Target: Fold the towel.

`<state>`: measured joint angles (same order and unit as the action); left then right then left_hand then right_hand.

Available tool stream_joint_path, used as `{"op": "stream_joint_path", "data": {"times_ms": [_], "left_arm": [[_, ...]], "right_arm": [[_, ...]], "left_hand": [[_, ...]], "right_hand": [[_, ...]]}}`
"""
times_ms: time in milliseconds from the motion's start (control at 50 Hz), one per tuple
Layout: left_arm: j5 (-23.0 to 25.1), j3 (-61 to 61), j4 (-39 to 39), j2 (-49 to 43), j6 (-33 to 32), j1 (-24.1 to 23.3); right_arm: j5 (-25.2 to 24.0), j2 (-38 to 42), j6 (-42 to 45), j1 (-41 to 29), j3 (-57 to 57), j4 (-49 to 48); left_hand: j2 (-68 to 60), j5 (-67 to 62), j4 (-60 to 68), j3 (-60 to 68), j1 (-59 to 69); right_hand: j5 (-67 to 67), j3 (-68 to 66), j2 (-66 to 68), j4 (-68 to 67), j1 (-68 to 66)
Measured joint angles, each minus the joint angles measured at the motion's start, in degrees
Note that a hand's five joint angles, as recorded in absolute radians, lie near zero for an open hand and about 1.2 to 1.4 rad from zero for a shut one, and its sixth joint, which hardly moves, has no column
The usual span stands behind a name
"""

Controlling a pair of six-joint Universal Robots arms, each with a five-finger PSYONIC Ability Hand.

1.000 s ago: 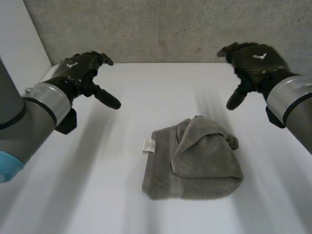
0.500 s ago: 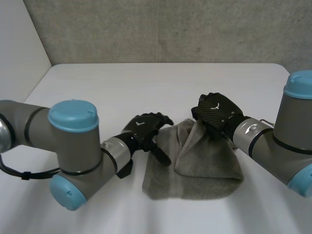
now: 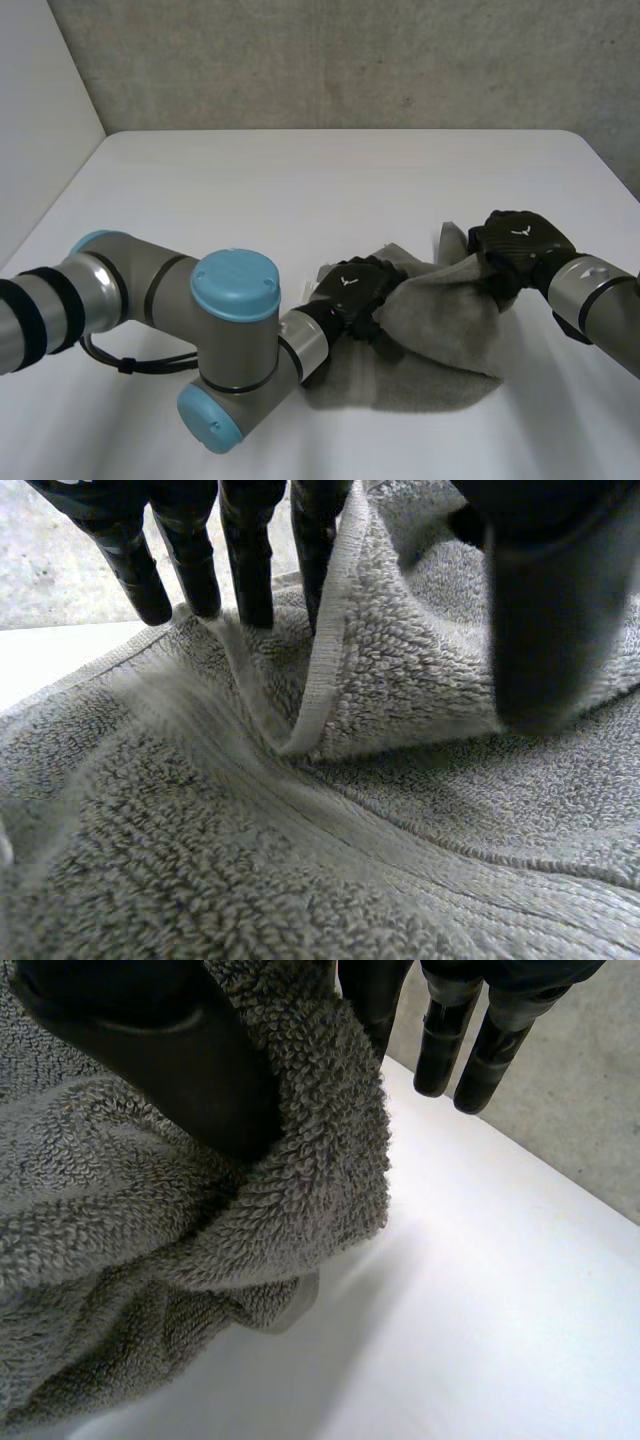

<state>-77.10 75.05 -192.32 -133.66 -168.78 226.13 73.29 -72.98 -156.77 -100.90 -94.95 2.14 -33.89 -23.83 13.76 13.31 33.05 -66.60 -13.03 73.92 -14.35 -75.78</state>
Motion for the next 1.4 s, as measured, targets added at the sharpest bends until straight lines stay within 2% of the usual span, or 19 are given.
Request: {"op": "stream_joint_path", "data": {"times_ms": [80,100,240,380,480,600,680,780,820,900,1020,1060,1100,1140,1180,1300,1400], "left_arm": [[-0.5,-1.0,-0.1,-0.4,0.0,-0.2],[-0.5,-1.2,-0.1,-0.3,0.0,-0.2],[-1.4,-4.7,-0.3,2.7,-1.0,1.3],[-2.2,-12.6,0.4,10.0,-7.8,6.1],[-3.0,-20.7,1.6,18.1,-12.5,8.8],[-2.9,-22.5,2.4,27.4,-13.8,10.3],[-2.5,-15.9,2.5,33.2,-14.4,12.0],[-0.6,-1.8,2.0,38.3,-16.5,15.0],[1.0,6.5,1.0,39.9,-18.1,16.4],[3.1,18.5,-2.7,40.3,-21.1,17.9],[4.7,34.4,-13.1,35.8,-26.8,18.5],[4.6,36.3,-15.1,34.0,-27.9,18.4],[4.4,37.8,-17.0,31.7,-29.0,18.2],[4.1,38.5,-18.4,29.1,-29.9,18.0],[3.9,38.7,-18.9,27.3,-30.2,17.9],[3.6,38.1,-19.2,24.0,-30.5,17.8],[3.7,37.5,-19.2,23.1,-30.3,18.0]], "right_arm": [[-0.2,-0.3,0.0,0.3,-0.4,0.0],[-0.3,-0.3,0.0,0.3,-0.4,0.0],[-1.5,-0.6,0.1,-0.5,3.0,-0.2],[-3.9,-1.4,-2.1,-4.1,16.5,-1.0],[-4.5,-6.4,-9.8,-6.7,27.5,-6.4],[-5.4,-16.0,-22.1,-6.5,27.7,-16.0],[-7.6,-20.7,-25.5,-4.6,20.7,-18.4],[-12.9,-24.3,-22.5,-2.9,9.3,-17.1],[-16.2,-25.1,-18.4,-2.3,2.6,-15.5],[-19.3,-24.9,-12.2,-1.8,-5.4,-13.7],[-21.1,-16.9,-0.9,-1.3,-14.5,-10.7],[-21.0,-13.8,1.6,-1.2,-15.3,-9.5],[-20.9,-10.4,4.0,-1.1,-15.7,-7.8],[-20.7,-7.0,6.4,-1.1,-15.5,-5.8],[-20.6,-5.2,7.6,-1.0,-15.1,-4.5],[-20.4,-3.3,8.5,-0.1,-14.0,-2.7],[-20.2,-3.8,7.6,1.0,-13.9,-2.4]], "left_hand": [[-37.4,-36.6,0.0,0.0,38.2],[-39.6,-39.5,0.0,0.0,40.8],[-42.9,-42.5,0.0,0.0,42.1],[-42.9,-42.6,0.0,0.0,42.2],[-42.9,-42.6,0.0,0.0,42.3],[-42.9,-42.8,0.0,0.0,42.3],[-43.0,-43.3,0.0,0.0,42.3],[-43.3,-43.6,0.0,0.0,42.4],[-43.2,-43.6,0.0,0.0,42.7],[-43.3,-43.6,0.0,0.0,42.7],[-43.2,-43.6,0.0,0.0,42.6],[-39.9,-40.2,0.0,0.0,40.5],[-31.4,-31.9,0.0,0.0,32.6],[-14.8,-15.3,0.0,0.0,16.0],[-7.5,-7.7,0.0,0.0,8.1],[-1.7,-0.1,0.0,0.0,2.4],[3.2,5.0,0.0,0.0,-2.1]], "right_hand": [[0.0,0.0,0.0,0.0,-0.1],[0.0,0.0,0.0,0.0,-0.1],[0.0,0.0,0.0,0.0,-0.2],[0.0,0.0,0.5,0.0,-0.2],[0.0,0.0,0.9,0.0,-0.2],[-0.2,0.0,0.9,0.0,-0.2],[-0.2,0.0,1.0,0.0,-0.2],[-0.2,0.0,1.0,0.0,-0.2],[-0.2,0.0,1.1,0.0,-0.2],[-0.2,0.0,1.1,0.0,-0.2],[-0.2,0.0,1.1,0.0,-0.2],[-0.2,0.0,1.1,0.0,-0.2],[-0.2,0.0,1.1,0.0,-0.2],[-0.2,0.0,1.1,0.0,-0.2],[-0.2,0.0,1.1,0.0,-0.2],[-0.3,0.0,1.1,0.0,-0.2],[10.9,0.0,-8.3,0.0,9.9]]}}
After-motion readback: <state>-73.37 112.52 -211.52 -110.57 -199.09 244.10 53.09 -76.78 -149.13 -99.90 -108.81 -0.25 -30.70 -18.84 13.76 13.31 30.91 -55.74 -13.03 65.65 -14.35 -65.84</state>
